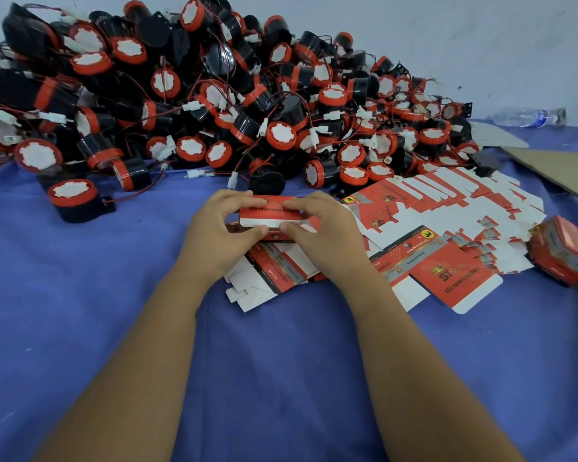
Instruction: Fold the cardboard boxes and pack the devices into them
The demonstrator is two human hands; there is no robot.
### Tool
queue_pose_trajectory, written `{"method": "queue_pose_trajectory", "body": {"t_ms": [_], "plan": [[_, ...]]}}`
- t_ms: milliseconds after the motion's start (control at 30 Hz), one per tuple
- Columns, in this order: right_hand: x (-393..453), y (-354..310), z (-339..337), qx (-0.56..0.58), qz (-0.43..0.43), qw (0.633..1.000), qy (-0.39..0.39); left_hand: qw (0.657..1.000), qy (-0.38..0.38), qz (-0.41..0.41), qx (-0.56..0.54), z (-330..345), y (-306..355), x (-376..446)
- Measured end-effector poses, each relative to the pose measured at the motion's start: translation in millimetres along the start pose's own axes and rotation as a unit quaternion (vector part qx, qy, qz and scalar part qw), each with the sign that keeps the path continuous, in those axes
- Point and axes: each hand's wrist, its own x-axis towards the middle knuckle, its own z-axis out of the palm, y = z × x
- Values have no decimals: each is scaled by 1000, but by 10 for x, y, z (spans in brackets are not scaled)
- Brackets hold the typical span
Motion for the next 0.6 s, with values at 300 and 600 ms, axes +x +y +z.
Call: {"method": "queue_pose_trajectory", "body": {"t_ms": [300, 600], "plan": [[-6, -41, 12, -29, -16, 999, 19, 997, 30, -38, -65, 10, -3, 6], [-7, -68, 6, -27, -25, 999, 41, 989, 25, -46, -141, 2, -7, 2]]}}
